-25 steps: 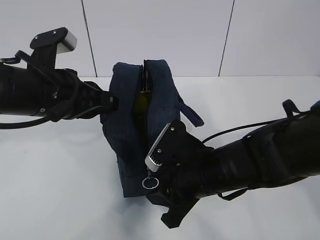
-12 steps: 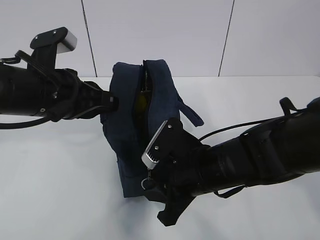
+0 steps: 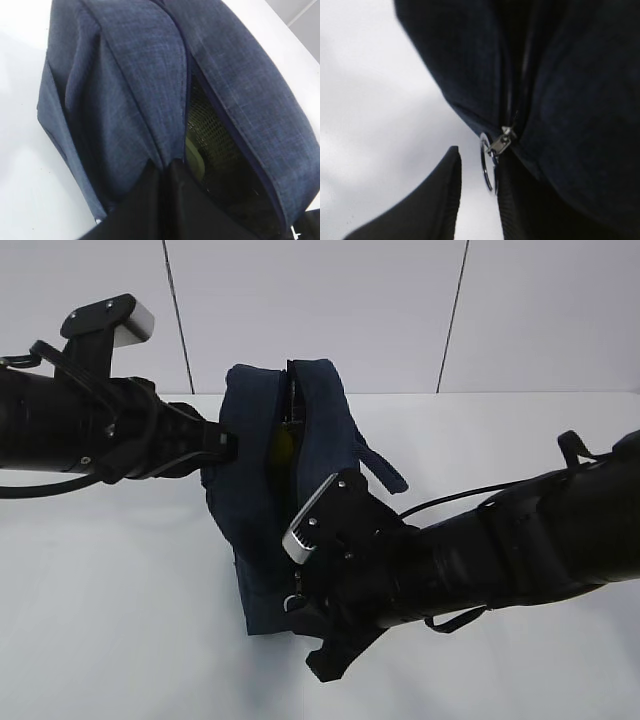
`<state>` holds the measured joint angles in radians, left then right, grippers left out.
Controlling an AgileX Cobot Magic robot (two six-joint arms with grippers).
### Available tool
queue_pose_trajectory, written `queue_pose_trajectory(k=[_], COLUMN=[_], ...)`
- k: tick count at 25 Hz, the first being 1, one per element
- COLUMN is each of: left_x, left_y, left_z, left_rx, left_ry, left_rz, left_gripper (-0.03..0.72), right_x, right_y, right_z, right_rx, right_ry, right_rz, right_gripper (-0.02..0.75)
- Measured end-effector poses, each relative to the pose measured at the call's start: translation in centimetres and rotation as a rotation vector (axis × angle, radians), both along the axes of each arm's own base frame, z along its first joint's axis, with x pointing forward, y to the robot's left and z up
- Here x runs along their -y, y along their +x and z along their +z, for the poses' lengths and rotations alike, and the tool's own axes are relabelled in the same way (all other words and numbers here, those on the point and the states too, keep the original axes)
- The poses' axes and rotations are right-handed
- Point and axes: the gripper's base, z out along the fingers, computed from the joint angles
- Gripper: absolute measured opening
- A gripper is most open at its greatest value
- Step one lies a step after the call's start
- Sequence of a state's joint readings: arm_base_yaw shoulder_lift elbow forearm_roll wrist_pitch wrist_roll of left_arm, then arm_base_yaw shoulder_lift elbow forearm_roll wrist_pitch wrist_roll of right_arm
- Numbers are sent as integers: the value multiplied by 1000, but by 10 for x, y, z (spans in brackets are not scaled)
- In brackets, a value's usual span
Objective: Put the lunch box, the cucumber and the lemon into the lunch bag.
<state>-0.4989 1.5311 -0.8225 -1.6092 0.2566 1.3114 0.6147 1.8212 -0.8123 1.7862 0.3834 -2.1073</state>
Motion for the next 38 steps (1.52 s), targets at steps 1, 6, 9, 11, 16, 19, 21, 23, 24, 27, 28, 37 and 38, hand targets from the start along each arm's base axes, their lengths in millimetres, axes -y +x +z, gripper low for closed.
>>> queue_pose_trajectory(k=[1,6,9,11,16,19,21,23,24,27,28,37,38], left_x=[0,0,0,0,0,0,0,0,0,0,0,0,0], left_y=[0,0,0,0,0,0,0,0,0,0,0,0,0], left_z=[0,0,0,0,0,0,0,0,0,0,0,0,0], left_rx=[0,0,0,0,-1,-1,-1,-1,-1,-1,-1,-1,-1], left_ry=[0,-1,-1,-1,-1,-2,-2,-2,-2,-2,-2,-2,-2], left_rz=[0,-1,-1,-1,-2,-3,-3,-3,-3,-3,-3,-3,-3], left_gripper=[-3,-3,-3,-3,-3,-3,-3,-3,-3,-3,-3,-3,-3], right_x=[-1,-2,-2,-2,-2,-2,-2,-1,0,1,1,2,2], right_y=[1,3,3,3,3,3,3,4,4,5,5,6,6], right_z=[1,2,2,2,2,2,2,2,1,0,0,-1,-1], right_rx=[-7,-19,-20,-22,-30,-32,-40,-49,-55,-60,-60,-62,-62], right_ry=[7,19,20,21,25,25,26,21,19,8,7,6,6], right_rz=[-11,-29,-30,-32,-41,-42,-54,-80,-94,-115,-118,-123,-123], right_gripper=[209,209,209,209,209,209,209,209,209,199,173,8,8])
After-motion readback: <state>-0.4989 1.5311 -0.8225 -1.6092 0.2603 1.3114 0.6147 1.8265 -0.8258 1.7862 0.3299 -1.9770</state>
